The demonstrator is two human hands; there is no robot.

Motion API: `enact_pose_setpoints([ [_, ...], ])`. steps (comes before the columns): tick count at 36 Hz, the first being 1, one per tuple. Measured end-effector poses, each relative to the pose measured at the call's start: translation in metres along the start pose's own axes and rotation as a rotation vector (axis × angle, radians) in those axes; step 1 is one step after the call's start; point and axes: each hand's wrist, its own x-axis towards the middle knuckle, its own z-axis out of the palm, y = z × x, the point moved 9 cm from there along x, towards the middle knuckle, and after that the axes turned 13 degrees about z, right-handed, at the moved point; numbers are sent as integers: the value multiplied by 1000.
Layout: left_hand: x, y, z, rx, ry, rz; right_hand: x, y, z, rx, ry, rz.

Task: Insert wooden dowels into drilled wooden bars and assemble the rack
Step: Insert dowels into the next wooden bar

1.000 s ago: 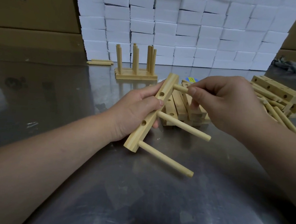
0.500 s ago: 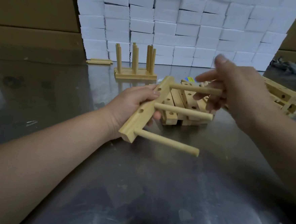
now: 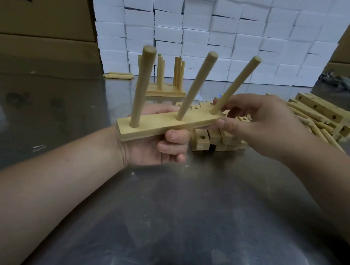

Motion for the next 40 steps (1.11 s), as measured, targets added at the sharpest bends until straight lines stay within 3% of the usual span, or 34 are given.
enact_pose_setpoints([
  [9,0,6,-8,68,23,26,2,11,5,216,-84,59],
  [11,0,15,-25,183,198,108,4,16,-1,267,-48,88],
  [15,-19,49,-72,481,703,388,8,30,-16,304,83,177],
  [17,-27,60,-77,516,805,486,9,36,-22,277,153,206],
  [23,-32,71,-59,816,773,642,11,47,-22,221,190,262],
  [26,-37,76,-60,868,845,680,12,48,-21,214,195,257],
  [30,-41,80,-66,984,936,653,11,48,-20,189,206,242],
  [40,-38,78,-68,1045,924,582,12,59,-27,199,307,281],
])
